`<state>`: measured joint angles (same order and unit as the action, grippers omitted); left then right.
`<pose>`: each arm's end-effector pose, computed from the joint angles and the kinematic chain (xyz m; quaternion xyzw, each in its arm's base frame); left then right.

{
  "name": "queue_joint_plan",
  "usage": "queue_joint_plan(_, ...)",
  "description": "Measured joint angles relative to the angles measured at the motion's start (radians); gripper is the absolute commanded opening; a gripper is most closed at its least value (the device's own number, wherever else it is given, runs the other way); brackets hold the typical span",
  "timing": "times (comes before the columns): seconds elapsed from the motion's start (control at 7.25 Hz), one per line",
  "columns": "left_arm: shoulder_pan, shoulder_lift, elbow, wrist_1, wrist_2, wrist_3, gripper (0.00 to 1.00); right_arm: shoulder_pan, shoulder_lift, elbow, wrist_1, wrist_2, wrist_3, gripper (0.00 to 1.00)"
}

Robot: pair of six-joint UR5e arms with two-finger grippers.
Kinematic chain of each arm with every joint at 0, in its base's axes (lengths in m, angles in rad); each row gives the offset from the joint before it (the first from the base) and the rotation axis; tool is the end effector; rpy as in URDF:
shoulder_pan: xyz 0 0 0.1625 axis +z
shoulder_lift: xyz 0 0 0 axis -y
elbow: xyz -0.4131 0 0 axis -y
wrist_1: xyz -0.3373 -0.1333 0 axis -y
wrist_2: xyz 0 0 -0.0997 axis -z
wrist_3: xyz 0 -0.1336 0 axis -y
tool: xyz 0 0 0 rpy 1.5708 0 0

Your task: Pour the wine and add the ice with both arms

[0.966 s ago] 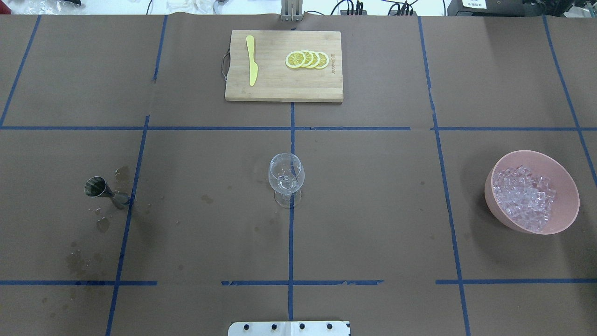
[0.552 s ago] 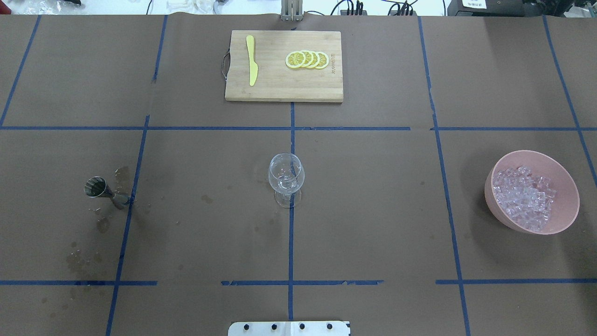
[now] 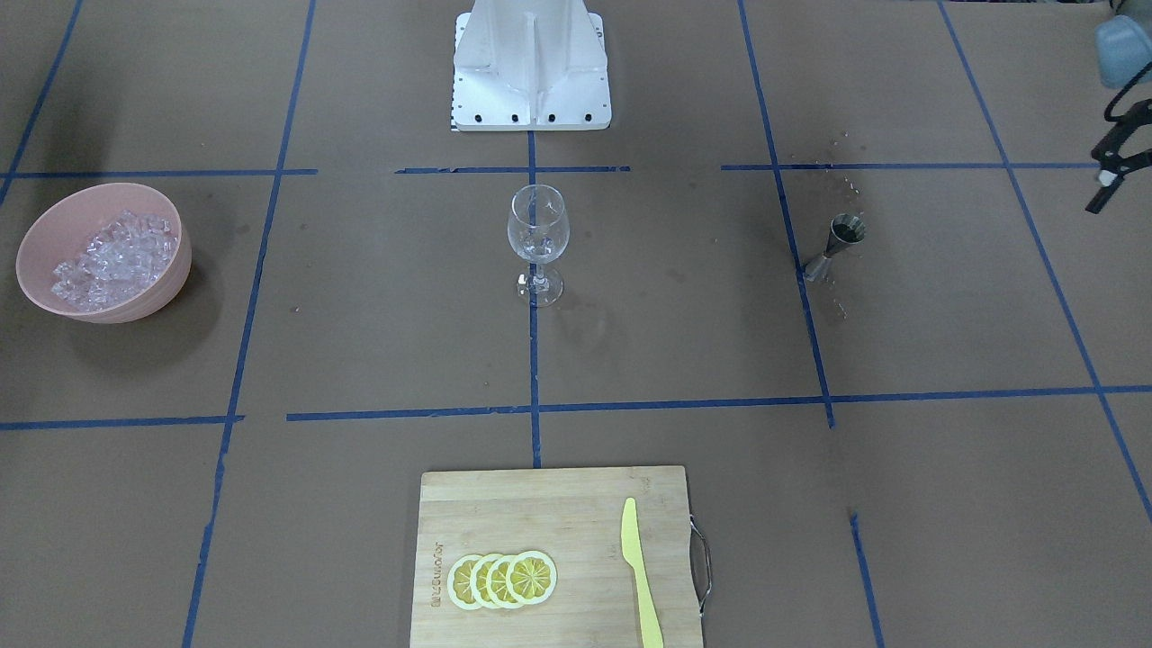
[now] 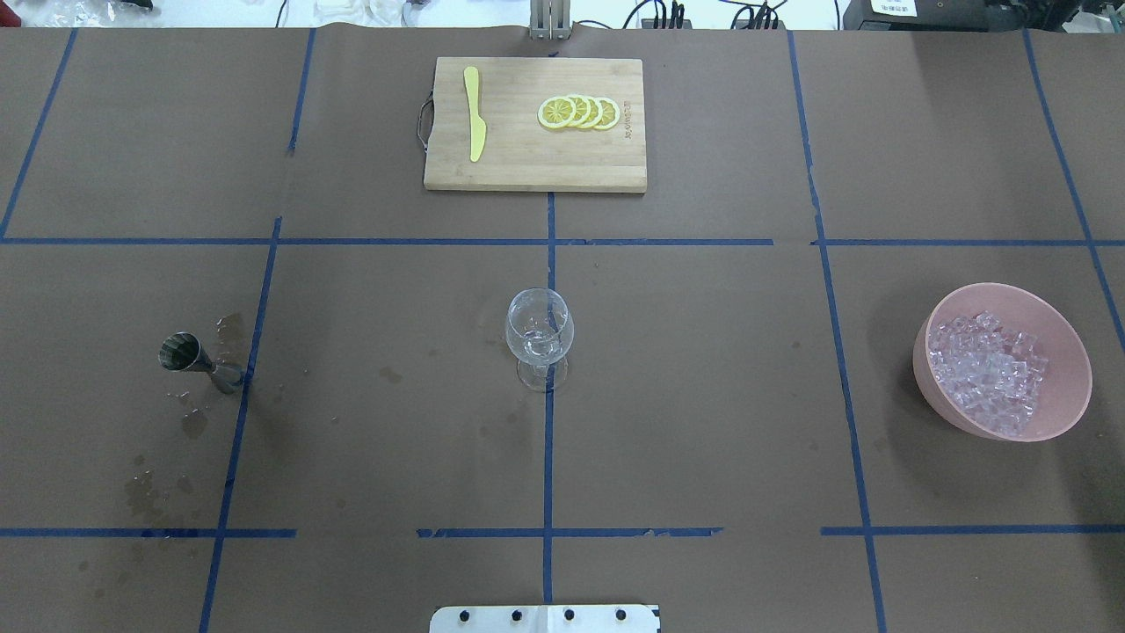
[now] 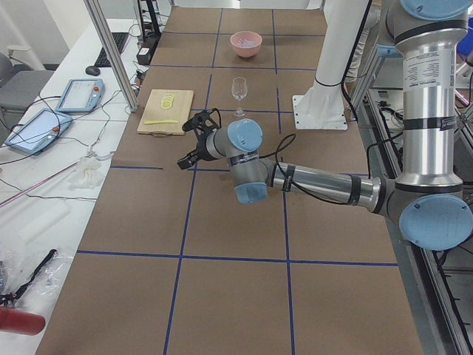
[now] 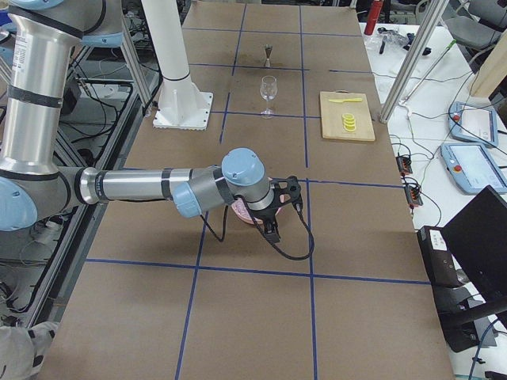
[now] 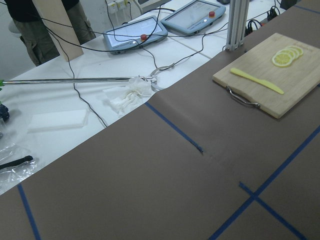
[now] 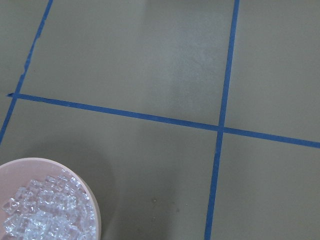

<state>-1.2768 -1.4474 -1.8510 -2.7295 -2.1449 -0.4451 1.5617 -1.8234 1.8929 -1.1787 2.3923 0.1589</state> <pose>0.0624 -0.4158 0.4516 0.4658 0.4207 0.1153 0.7699 0.0322 -0.3633 0.5761 0.1764 -0.4049 -0.0243 0.8968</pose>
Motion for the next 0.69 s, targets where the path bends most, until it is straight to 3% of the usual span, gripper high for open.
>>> queue_joint_plan(0.28,0.280,0.095,-0.082,-0.101,0.358,-0.210,1.00,-0.001,-0.005,-0.001,0.066,-0.001,0.030,1.00)
queue_joint_plan(0.69,0.729,0.152,-0.094,-0.142,0.961,-0.425,1.00,-0.003,-0.023,-0.003,0.092,-0.002,0.037,1.00)
